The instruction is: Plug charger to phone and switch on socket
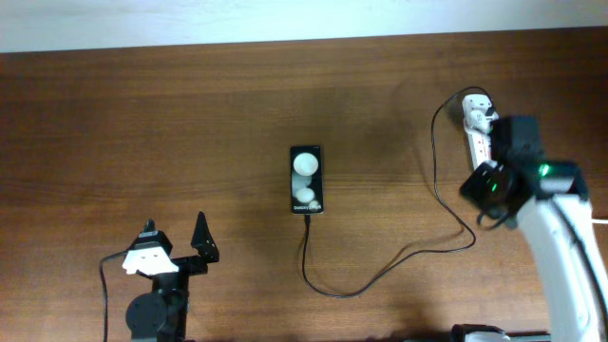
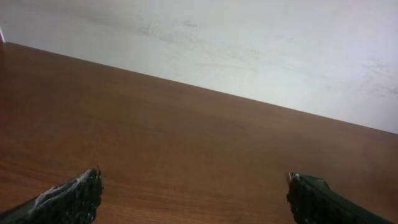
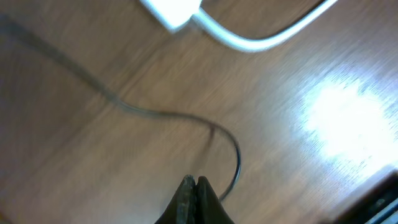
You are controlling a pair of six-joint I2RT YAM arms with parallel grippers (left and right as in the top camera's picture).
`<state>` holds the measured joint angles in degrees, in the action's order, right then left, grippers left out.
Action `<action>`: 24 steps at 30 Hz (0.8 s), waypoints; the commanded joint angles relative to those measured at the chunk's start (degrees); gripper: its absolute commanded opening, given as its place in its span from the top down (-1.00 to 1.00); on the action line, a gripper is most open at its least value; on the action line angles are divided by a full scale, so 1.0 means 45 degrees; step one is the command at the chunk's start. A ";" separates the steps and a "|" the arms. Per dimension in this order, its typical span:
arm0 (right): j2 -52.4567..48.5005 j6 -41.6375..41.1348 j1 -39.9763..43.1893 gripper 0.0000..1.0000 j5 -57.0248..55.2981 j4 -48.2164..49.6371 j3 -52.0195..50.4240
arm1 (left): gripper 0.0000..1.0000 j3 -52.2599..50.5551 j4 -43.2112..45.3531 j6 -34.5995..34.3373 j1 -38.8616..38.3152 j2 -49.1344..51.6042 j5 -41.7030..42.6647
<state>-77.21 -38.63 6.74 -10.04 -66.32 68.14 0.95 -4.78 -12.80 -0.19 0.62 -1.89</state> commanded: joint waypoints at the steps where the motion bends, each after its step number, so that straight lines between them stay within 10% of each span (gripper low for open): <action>1: -0.2147 0.0670 0.1452 0.92 0.0442 -0.0024 0.2220 | -0.94 -0.0107 0.0068 0.0253 0.0078 -0.0073 0.0049; 11: -0.9015 0.1253 0.2846 0.92 0.2103 0.0831 0.6810 | -0.98 -0.0107 0.0063 0.0253 0.0083 -0.0073 0.0049; 24: -1.0239 0.0758 0.2885 0.92 0.2229 0.4522 0.6819 | -0.98 -0.0107 0.0058 0.0253 0.0083 -0.0073 0.0049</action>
<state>-122.39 -34.48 19.38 -0.27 -47.05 97.71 0.95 -4.67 -12.78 -0.19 0.58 -1.89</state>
